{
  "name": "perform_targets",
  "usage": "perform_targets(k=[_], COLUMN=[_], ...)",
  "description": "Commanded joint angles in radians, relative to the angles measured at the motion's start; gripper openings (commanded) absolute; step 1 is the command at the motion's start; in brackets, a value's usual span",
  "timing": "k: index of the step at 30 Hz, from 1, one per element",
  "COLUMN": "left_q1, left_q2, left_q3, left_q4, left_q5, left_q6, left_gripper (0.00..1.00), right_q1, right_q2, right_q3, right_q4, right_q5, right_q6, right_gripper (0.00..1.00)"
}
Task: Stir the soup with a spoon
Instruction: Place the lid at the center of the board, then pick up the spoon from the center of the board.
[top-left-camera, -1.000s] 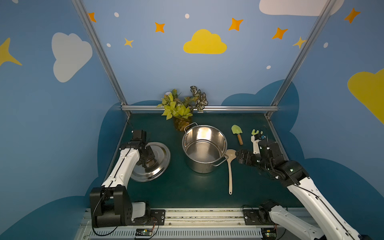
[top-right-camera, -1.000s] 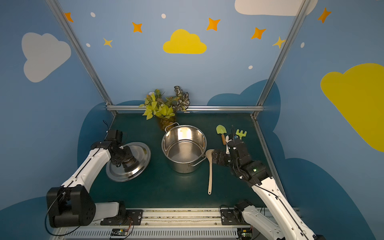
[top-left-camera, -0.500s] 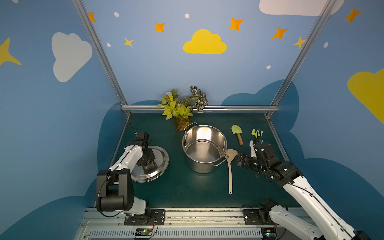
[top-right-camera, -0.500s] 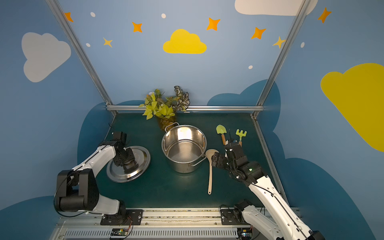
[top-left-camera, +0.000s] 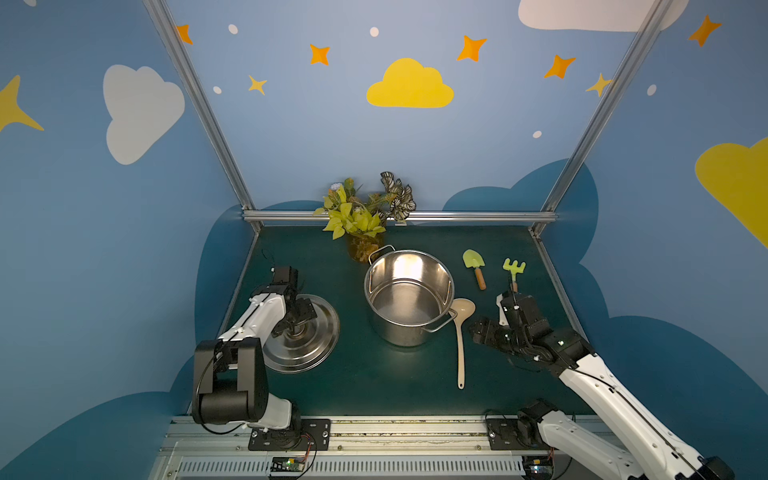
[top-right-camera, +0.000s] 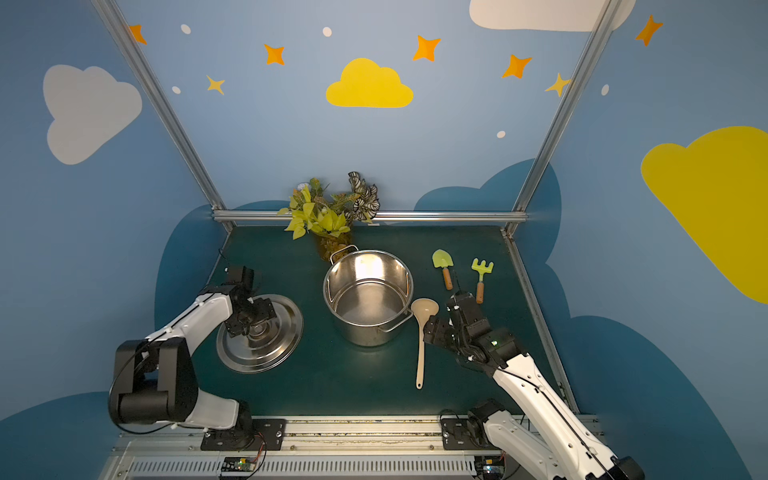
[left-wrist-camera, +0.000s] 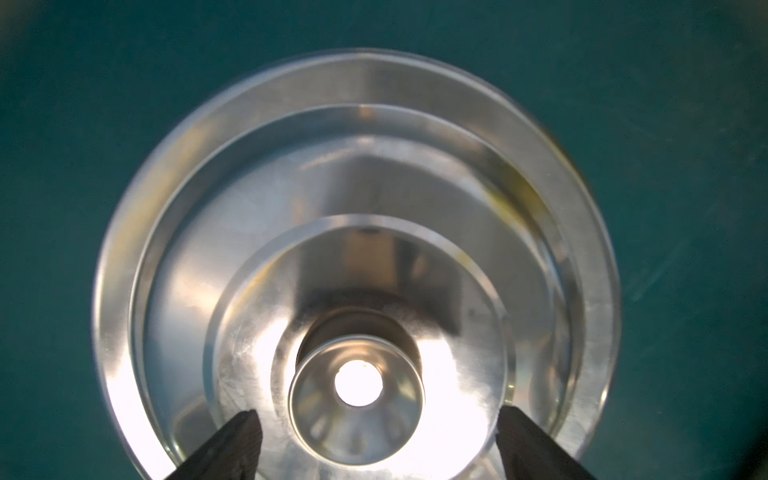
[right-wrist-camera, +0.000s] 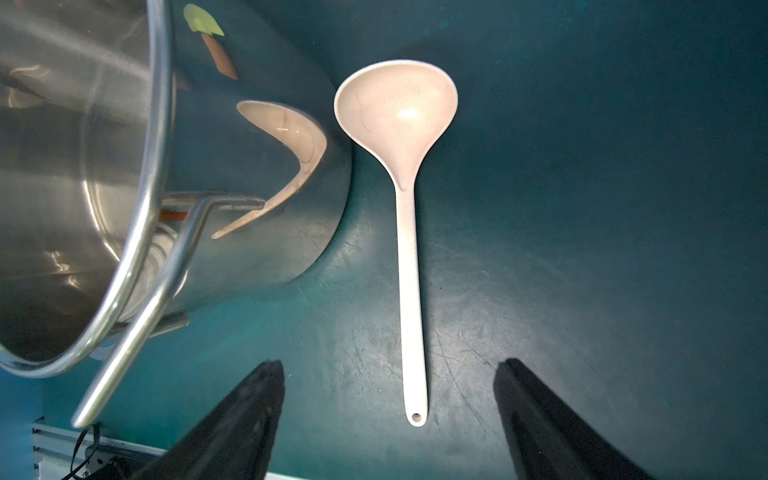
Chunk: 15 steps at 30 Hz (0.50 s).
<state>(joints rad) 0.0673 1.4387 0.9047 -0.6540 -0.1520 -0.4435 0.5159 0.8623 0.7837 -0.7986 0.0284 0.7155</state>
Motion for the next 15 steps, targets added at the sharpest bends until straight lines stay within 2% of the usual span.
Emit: perform_targets(k=[1, 5, 10, 15], left_q1=[-0.028, -0.101, -0.195, -0.275], left_q2=[-0.081, -0.140, -0.190, -0.229], left_q3=[0.019, 0.072, 0.144, 0.181], left_q4=[-0.018, -0.064, -0.127, -0.166], left_q5=[0.038, 0.044, 0.054, 0.069], left_q6=[0.002, 0.023, 0.049, 0.059], left_gripper=[0.93, 0.93, 0.93, 0.93], right_q1=[0.011, 0.033, 0.089, 0.094], right_q2=[0.020, 0.076, 0.161, 0.303], right_q3=[-0.026, -0.064, -0.082, -0.059], right_q4=[-0.033, -0.038, -0.011, 0.033], right_q5=[-0.020, -0.045, -0.029, -0.065], right_q6=[0.033, 0.062, 0.071, 0.042], right_gripper=[0.82, 0.75, 0.71, 0.63])
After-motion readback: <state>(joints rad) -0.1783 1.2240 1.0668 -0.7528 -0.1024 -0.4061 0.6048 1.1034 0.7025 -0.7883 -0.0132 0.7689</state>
